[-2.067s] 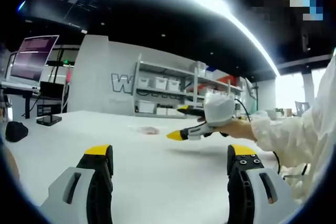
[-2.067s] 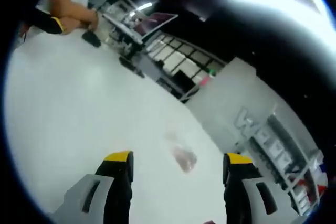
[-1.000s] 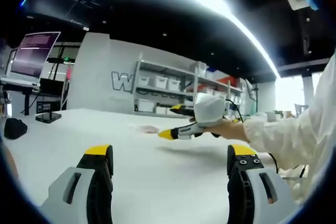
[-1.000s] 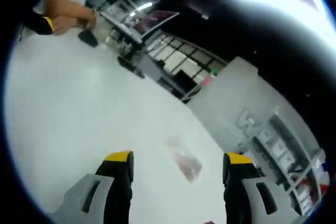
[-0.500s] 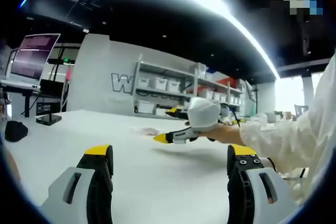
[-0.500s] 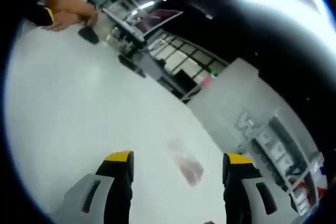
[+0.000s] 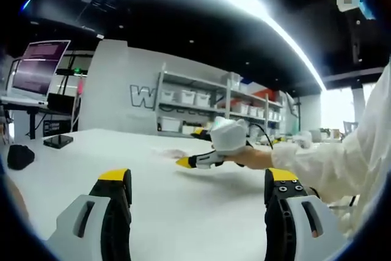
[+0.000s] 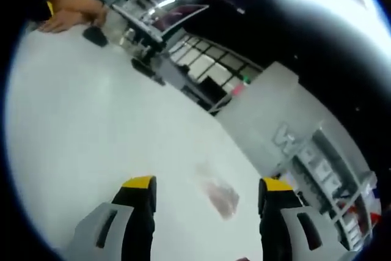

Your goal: Open the resealable bag by pulling the two sides of the seal apart until the entire bag opening is separated and visibly accessible.

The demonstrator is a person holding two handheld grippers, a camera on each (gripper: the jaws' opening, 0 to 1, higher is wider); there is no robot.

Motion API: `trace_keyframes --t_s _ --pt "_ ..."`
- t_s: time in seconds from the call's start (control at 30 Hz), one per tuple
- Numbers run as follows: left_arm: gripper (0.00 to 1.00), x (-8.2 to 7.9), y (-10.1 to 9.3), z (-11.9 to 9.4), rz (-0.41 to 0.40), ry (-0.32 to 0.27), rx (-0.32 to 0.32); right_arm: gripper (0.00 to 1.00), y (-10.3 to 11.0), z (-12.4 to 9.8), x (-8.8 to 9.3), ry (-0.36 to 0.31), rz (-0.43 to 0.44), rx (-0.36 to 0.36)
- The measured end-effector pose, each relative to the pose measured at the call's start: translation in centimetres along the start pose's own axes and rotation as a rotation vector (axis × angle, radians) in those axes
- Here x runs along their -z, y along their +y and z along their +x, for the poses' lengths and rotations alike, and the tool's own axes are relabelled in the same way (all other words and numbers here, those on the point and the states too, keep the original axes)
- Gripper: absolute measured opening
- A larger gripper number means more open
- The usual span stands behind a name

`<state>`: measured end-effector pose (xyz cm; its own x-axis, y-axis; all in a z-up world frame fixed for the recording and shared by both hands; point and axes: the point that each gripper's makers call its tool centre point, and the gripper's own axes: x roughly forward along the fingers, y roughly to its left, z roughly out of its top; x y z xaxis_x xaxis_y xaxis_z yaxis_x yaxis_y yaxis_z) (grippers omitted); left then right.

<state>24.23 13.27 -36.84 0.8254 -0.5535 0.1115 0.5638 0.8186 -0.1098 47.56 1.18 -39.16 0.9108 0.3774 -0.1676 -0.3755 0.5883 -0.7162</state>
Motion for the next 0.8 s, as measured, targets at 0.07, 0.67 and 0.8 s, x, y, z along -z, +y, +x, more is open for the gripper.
trace_keyframes --t_s 0.07,0.67,0.8 --pt "0.88 -0.1 -0.1 0.0 0.005 0.001 0.001 0.67 0.0 0.2 -0.1 -0.003 0.008 0.003" --pt "0.87 0.0 -0.2 0.4 0.004 0.010 0.006 0.65 0.3 2.8 -0.6 -0.013 0.047 0.008" --pt "0.87 0.0 0.0 0.3 -0.001 0.006 0.001 0.65 0.5 3.3 -0.6 -0.013 0.064 0.009"
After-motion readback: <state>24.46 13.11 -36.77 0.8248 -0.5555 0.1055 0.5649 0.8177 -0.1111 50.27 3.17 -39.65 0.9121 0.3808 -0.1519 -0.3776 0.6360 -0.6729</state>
